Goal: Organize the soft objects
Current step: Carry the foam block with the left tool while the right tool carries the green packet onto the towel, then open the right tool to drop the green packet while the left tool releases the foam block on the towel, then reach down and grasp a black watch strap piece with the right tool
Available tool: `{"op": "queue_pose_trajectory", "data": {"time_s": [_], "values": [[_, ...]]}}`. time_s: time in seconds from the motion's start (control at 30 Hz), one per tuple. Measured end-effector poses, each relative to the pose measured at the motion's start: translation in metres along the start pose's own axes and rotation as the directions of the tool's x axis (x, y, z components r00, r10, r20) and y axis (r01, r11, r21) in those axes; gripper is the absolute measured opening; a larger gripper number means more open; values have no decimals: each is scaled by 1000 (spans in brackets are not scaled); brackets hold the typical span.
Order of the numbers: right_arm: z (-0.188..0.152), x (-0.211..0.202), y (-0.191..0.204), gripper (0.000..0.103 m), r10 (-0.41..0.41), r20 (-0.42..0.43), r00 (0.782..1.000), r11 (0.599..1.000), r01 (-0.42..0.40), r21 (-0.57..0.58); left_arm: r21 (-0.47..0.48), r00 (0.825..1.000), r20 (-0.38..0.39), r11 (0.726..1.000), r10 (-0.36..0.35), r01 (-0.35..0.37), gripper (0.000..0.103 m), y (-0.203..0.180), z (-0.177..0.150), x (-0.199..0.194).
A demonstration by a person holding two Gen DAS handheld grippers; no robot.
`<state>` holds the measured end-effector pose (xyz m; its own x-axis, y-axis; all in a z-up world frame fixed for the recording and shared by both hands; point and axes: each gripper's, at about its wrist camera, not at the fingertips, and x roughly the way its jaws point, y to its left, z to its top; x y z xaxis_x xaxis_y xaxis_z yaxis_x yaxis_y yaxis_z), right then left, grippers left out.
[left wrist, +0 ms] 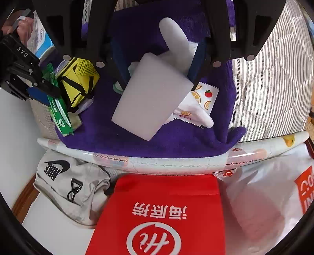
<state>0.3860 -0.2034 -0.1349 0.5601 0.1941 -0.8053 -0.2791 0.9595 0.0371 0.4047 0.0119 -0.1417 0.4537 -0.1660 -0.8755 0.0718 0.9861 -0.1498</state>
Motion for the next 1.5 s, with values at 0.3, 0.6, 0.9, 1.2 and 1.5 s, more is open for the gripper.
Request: {"op": "queue_pose_trajectory", "data": {"time_s": [0.3, 0.6, 0.9, 1.2, 1.5], "values": [[1, 6, -4, 45, 15, -24, 1000, 1000, -14, 8, -18, 999, -26, 999, -32, 31, 64, 1, 4, 1], [-5, -17, 1, 57, 18, 14, 1000, 1000, -17, -16, -36, 999, -48, 999, -23, 22, 68, 7, -5, -17], [-24, -70, 7, 57, 17, 67, 998, 1000, -17, 1, -23, 999, 23, 999, 48, -48, 72, 12, -24, -67], [-86, -120, 40, 57, 63, 58, 996, 998, -62, -24, -45, 995, 91, 998, 40, -36, 72, 12, -83, -124], [-169, -136, 90, 56, 97, 8, 995, 994, -97, -45, -77, 991, 131, 997, 35, -26, 72, 26, -161, -164]]}}
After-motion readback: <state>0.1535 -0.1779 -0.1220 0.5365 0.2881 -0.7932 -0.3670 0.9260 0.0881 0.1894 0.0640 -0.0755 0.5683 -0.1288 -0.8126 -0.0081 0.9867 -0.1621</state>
